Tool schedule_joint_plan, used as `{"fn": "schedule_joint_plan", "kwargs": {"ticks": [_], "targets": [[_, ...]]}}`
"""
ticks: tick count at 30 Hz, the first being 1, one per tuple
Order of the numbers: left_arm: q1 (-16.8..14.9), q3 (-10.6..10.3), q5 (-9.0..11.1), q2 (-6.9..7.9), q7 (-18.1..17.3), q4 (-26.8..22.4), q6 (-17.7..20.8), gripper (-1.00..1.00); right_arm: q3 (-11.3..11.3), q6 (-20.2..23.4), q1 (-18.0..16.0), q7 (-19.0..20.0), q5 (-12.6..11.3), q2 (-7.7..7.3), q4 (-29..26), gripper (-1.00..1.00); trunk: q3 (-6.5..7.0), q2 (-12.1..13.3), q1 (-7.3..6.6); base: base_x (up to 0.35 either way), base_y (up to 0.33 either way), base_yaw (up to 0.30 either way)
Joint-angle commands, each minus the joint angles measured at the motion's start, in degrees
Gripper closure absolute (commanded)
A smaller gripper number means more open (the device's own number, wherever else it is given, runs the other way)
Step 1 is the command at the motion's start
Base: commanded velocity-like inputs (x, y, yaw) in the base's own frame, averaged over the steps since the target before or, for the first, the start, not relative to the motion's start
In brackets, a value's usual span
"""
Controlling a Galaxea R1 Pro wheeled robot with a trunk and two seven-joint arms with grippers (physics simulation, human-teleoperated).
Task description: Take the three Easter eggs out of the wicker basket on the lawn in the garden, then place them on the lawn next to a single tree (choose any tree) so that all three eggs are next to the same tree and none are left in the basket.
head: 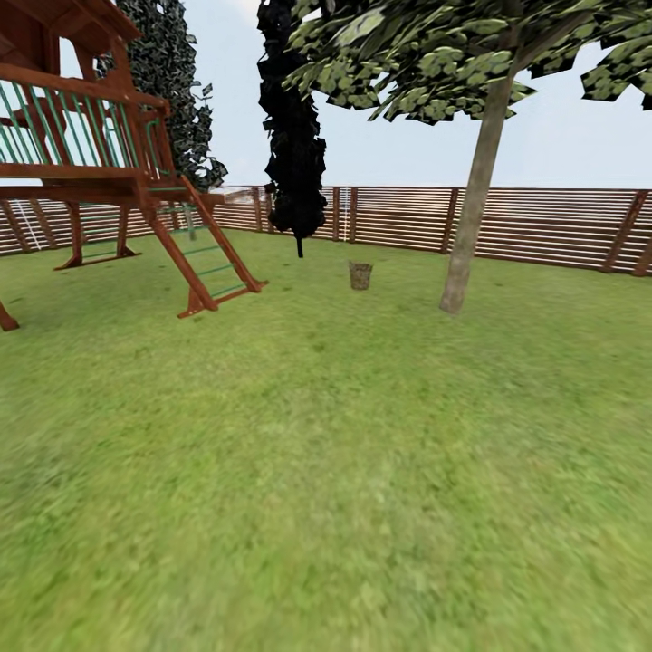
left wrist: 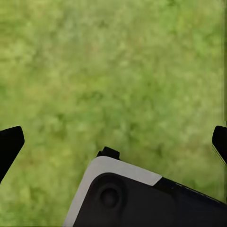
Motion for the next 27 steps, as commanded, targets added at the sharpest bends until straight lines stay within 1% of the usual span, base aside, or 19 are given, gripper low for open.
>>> {"fn": "schedule_joint_plan", "kwargs": {"ticks": [1,4,18,22,27], "targets": [[-0.04,-0.1,0.47,0.01,0.02,0.0,-0.19,-1.0,-0.02,-0.22,-0.05,0.1,-0.27,0.0,0.04,-1.0,0.07,0.32,-0.16,0.329,0.0,0.0],[-0.04,-0.07,0.47,0.01,0.02,0.02,-0.59,-1.0,-0.02,-0.22,-0.05,0.1,-0.27,0.0,0.04,-1.0,0.61,1.52,-0.82,0.329,0.0,0.0],[-0.04,-0.07,0.47,0.01,0.02,0.04,-1.2,-1.0,-0.02,-0.22,-0.05,0.1,-0.27,0.0,0.04,-1.0,0.61,1.52,-0.82,0.329,0.0,-0.009],[-0.04,-0.08,0.47,0.01,0.02,0.02,-1.39,-1.0,-0.02,-0.22,-0.05,0.1,-0.27,-0.06,0.04,-1.0,0.61,1.52,-0.82,0.329,0.0,-0.174],[-0.04,-0.1,0.47,0.01,0.02,0.02,-1.45,-1.0,-0.02,-0.22,-0.05,0.1,-0.27,-0.08,0.04,-1.0,0.61,1.52,-0.82,0.329,0.0,-0.251]]}}
